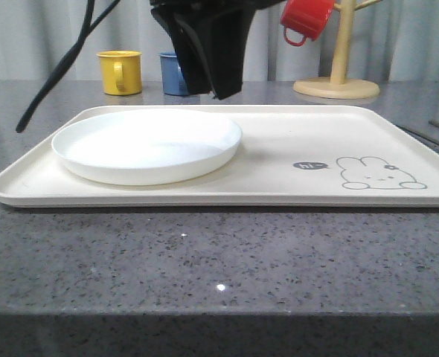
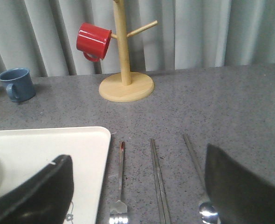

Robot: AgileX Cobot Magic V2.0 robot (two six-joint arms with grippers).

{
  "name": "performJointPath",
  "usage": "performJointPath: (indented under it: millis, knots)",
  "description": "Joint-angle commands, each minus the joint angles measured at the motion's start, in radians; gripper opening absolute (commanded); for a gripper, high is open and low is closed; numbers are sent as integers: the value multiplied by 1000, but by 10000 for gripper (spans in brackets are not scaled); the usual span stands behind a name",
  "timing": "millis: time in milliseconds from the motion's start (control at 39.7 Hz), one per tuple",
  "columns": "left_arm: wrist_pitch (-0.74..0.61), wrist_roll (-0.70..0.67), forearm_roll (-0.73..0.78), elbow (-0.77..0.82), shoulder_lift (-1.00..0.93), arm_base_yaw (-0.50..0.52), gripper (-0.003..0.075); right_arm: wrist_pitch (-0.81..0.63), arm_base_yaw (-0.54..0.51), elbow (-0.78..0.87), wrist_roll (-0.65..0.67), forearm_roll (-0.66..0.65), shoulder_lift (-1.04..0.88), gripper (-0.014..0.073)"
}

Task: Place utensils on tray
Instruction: 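Raise the left gripper away from the plate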

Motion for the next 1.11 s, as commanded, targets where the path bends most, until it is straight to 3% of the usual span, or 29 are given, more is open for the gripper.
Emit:
performJointPath:
  millis: [0,227,479,681,933,1084]
  knots:
    - [35,-13,-1,-33,-77,37,-19,-80,-6,-36,-8,2,11,601]
    - [35,-42,-22,-2,-195,166,-18,-80,-6,-36,-8,2,11,601]
    - [-31,-66,-22,229,-441,385,-18,-80,-6,-36,-8,2,11,601]
    - [-314,-66,-38,537,-729,494,-18,-80,-6,-36,-8,2,11,601]
    - [-756,-66,-41,972,-1159,496,-18,-80,-6,-36,-8,2,11,601]
    - [-887,-66,-53,1184,-1413,496,-18,-79,-6,-36,-8,2,11,601]
